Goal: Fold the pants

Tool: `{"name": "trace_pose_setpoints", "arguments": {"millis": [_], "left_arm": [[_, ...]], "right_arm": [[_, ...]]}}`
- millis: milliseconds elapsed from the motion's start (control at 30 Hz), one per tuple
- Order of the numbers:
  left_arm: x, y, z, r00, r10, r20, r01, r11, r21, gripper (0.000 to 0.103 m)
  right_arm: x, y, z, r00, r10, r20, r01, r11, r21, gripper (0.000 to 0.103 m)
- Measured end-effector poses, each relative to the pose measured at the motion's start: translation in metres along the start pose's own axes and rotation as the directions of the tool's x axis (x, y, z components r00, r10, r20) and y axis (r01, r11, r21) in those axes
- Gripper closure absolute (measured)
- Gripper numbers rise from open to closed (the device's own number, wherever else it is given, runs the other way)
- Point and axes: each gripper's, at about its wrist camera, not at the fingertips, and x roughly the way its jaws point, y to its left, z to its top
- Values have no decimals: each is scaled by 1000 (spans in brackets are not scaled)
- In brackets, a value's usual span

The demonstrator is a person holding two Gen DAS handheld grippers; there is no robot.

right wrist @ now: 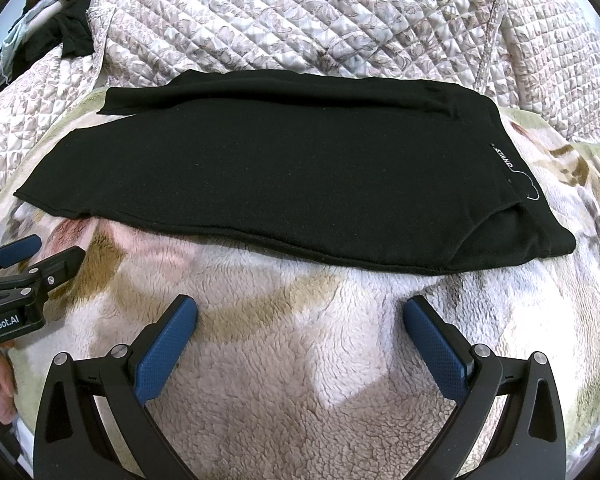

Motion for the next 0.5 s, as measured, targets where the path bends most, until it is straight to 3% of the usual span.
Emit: {"name": "trace_pose_setpoints", "arguments": {"millis": [500], "left_arm": [[0, 1, -1, 1000, -1, 0, 1, 1000, -3, 10]], "right_arm": [[1, 1, -1, 1000, 3, -3, -3, 1000, 5, 0]]}}
